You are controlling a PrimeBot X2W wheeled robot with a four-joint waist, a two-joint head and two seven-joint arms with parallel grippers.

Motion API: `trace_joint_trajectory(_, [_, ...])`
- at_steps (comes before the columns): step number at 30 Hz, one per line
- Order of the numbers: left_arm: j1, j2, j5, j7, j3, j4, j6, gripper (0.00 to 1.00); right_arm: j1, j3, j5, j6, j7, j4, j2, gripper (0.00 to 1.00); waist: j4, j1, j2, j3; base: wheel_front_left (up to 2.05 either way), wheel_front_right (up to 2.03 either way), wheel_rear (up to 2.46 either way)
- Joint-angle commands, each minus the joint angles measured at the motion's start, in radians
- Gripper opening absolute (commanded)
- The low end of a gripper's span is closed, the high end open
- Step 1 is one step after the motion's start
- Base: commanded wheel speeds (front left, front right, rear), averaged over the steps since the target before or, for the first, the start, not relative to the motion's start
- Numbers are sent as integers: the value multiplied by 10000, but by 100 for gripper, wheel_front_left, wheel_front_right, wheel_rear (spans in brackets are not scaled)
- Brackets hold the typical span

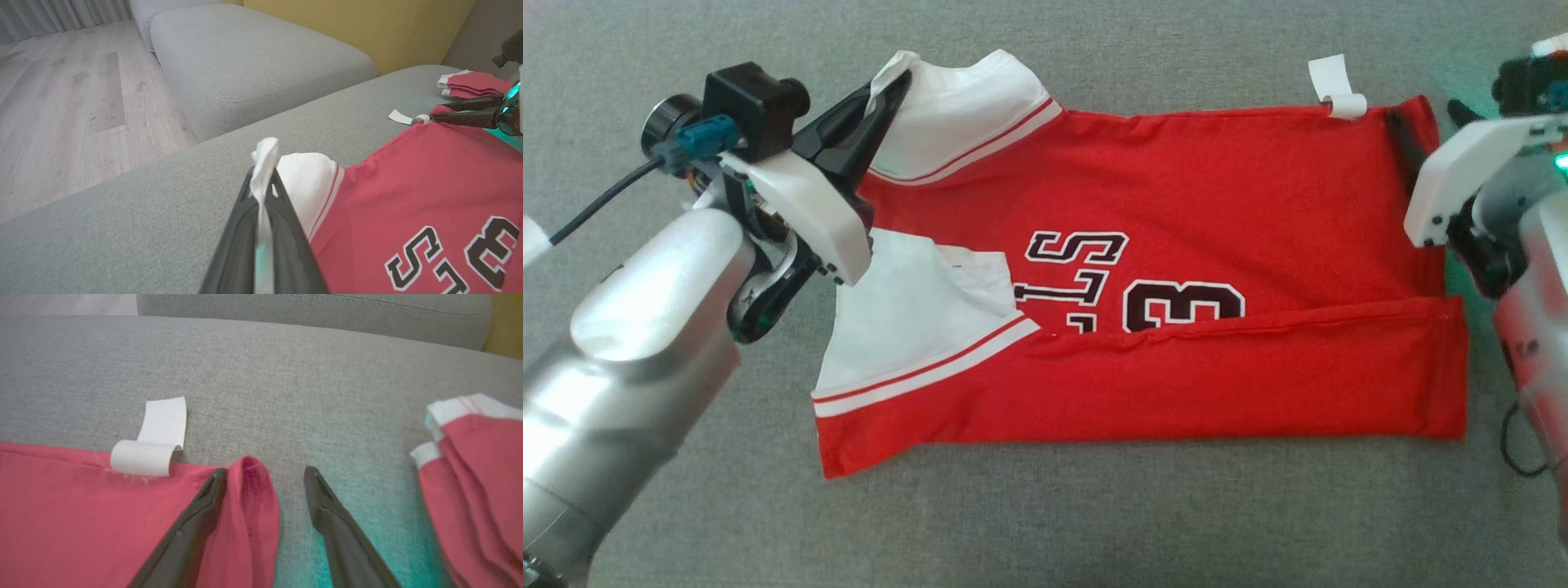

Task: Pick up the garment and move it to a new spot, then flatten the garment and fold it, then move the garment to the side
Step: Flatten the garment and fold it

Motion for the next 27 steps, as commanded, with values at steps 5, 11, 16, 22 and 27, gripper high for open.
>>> trace_joint_trajectory(5, [-487, 523, 45, 48, 404, -98, 187, 0, -654, 478, 256, 65, -210, 95, -91, 0, -47, 0, 0, 95, 0, 0, 0])
trace_joint_trajectory(11, [-847, 694, -44, -219, 792, 437, 385, 0, -1431, 735, 755, 65, -781, 17, -46, 0, -354, 0, 0, 187, 0, 0, 0])
trace_joint_trajectory(16, [-1576, 766, 2, -536, 1138, 1267, 425, 0, -2112, 842, 1260, 65, -1075, -122, -29, 0, -652, 0, 0, 386, 0, 0, 0])
trace_joint_trajectory(22, [-2694, 578, 340, -1084, 1216, 2493, 275, 0, -2898, 945, 1509, 65, -1561, -103, 18, 0, -954, 0, 0, 631, 0, 0, 0])
trace_joint_trajectory(27, [-3301, 233, 557, -1785, 1208, 3364, 180, 0, -3241, 1062, 1620, 65, -2163, 36, 116, 0, -1017, 0, 0, 659, 0, 0, 0])
